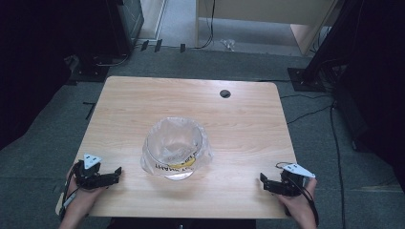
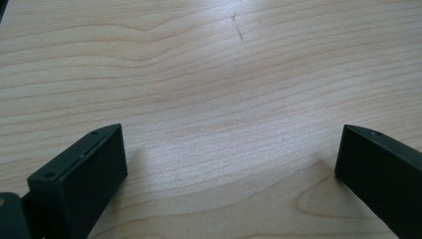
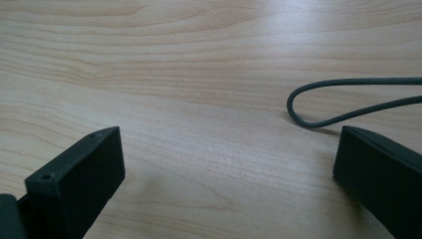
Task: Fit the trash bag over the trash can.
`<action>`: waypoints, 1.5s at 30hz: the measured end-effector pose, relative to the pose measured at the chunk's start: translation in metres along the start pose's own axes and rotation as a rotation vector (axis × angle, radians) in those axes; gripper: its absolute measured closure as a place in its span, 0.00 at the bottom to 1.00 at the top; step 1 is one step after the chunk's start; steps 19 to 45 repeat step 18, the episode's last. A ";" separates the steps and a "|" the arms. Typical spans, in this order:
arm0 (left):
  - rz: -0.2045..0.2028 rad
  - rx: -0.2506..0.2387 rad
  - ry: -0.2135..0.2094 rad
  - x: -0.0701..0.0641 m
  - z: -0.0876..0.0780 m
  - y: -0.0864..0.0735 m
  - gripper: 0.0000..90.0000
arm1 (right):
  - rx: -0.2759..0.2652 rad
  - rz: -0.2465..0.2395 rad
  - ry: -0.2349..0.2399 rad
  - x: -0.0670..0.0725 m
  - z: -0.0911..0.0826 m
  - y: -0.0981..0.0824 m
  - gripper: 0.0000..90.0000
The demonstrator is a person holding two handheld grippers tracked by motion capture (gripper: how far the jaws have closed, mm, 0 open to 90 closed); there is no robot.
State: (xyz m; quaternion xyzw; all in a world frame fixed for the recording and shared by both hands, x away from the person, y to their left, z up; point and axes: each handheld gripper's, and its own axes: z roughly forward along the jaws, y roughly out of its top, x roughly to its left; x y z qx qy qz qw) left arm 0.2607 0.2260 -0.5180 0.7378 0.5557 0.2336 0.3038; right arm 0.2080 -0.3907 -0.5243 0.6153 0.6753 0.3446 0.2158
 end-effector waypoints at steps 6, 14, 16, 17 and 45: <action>0.000 0.000 0.000 0.000 0.000 0.000 0.00 | 0.018 -0.044 -0.016 0.001 -0.002 -0.003 0.00; 0.001 0.000 0.000 0.000 0.000 0.000 0.00 | 0.044 -0.121 -0.031 0.006 -0.002 -0.005 0.00; -0.001 -0.001 0.000 0.000 0.000 0.000 0.00 | 0.044 -0.121 -0.031 0.006 -0.002 -0.005 0.00; -0.002 -0.002 0.000 0.000 0.001 0.000 0.00 | 0.043 -0.121 -0.031 0.006 -0.002 -0.005 0.00; -0.002 -0.002 0.000 0.000 0.001 0.000 0.00 | 0.043 -0.121 -0.031 0.006 -0.002 -0.005 0.00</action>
